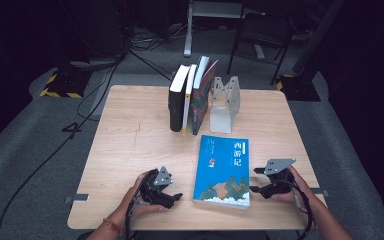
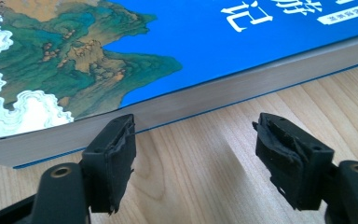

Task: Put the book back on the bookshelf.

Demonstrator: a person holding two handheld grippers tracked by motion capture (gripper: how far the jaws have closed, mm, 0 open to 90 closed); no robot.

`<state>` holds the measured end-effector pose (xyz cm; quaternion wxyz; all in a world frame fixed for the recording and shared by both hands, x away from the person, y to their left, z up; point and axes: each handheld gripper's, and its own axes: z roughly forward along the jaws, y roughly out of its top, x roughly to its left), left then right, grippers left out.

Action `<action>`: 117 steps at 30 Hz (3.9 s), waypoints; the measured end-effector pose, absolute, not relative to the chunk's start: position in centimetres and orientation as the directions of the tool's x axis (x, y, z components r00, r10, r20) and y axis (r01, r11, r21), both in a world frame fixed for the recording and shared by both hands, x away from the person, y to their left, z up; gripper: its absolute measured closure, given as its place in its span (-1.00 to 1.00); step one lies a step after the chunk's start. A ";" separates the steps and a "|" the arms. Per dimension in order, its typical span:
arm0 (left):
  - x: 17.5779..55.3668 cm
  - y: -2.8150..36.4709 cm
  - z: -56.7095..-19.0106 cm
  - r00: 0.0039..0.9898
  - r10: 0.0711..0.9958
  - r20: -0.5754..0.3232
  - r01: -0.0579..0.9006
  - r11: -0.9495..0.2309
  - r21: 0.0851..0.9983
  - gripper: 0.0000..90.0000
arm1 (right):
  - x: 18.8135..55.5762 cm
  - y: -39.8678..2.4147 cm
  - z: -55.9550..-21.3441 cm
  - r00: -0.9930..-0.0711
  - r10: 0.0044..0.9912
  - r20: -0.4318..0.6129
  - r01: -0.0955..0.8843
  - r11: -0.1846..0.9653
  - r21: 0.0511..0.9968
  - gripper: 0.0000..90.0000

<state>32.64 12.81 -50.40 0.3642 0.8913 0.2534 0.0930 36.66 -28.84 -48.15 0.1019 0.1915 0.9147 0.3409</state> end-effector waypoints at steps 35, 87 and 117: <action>29.3 8.2 -47.9 0.923 0.384 -0.023 0.279 -0.627 0.728 -0.54 | 35.0 -27.2 -46.2 -0.910 0.400 -0.111 0.195 0.648 0.736 -0.43; 31.1 4.2 -45.6 0.931 0.360 0.056 0.184 -0.596 0.782 0.82 | 35.9 -25.0 -44.1 -0.909 0.397 -0.125 0.131 0.558 0.819 -0.42; 35.0 13.3 -45.4 0.855 0.496 0.152 0.221 -0.614 0.758 0.49 | 36.0 -22.6 -45.4 -0.924 0.264 -0.278 -0.050 0.636 0.770 0.78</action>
